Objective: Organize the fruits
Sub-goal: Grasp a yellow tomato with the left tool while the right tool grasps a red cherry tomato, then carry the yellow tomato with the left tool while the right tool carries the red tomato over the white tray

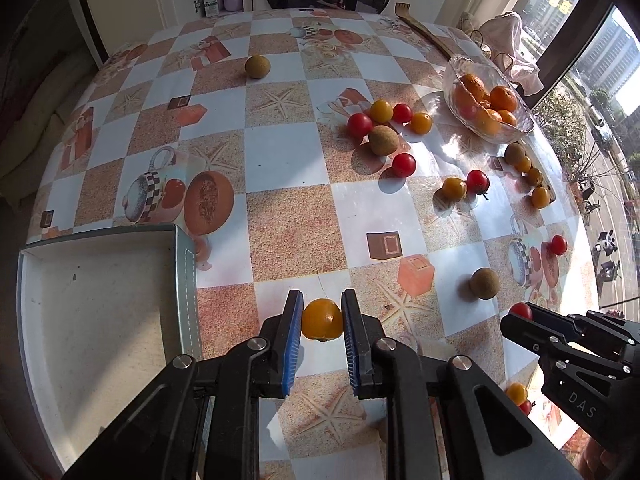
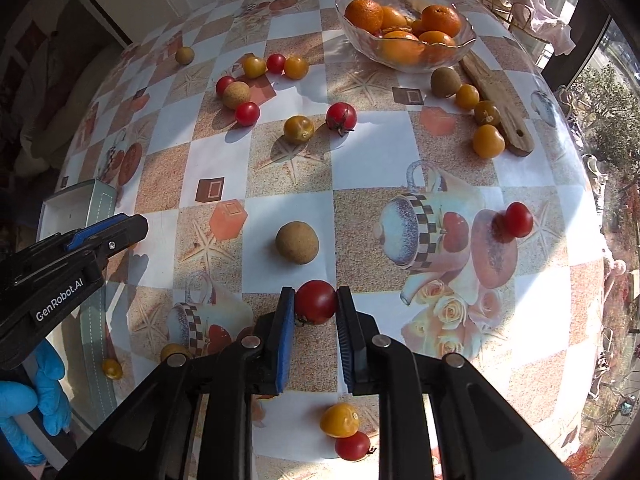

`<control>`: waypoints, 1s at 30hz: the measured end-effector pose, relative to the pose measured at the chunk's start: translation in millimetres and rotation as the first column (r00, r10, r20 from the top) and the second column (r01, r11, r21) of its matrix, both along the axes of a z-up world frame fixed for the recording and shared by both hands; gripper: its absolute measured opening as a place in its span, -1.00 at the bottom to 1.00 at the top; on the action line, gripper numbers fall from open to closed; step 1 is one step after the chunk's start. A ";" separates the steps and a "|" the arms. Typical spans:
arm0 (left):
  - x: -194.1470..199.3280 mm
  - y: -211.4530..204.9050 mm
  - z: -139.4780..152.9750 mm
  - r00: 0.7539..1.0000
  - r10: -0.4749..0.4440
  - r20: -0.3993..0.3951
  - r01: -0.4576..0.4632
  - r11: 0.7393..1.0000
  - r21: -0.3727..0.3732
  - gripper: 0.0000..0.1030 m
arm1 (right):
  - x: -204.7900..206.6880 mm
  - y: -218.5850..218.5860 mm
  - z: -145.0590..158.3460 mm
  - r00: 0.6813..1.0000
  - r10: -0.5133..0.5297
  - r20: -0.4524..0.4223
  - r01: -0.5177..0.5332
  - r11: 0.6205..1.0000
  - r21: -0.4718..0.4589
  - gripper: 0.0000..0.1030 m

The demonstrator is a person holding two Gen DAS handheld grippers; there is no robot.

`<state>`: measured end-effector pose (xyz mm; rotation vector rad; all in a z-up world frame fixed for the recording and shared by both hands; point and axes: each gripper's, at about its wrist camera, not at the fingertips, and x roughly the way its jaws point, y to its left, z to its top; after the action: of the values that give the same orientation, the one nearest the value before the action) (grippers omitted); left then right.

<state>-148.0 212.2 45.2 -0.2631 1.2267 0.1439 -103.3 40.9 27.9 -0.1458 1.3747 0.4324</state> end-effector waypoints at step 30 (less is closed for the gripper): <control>-132.6 152.0 -7.0 0.942 0.332 -0.053 -0.327 0.942 0.081 -0.59 | -57.7 196.1 23.8 0.944 0.331 -0.022 -0.324 0.935 0.140 -0.57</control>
<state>-280.6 364.1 38.2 -0.4041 1.2328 0.4893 -160.9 236.9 51.6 -0.2573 1.3640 0.8111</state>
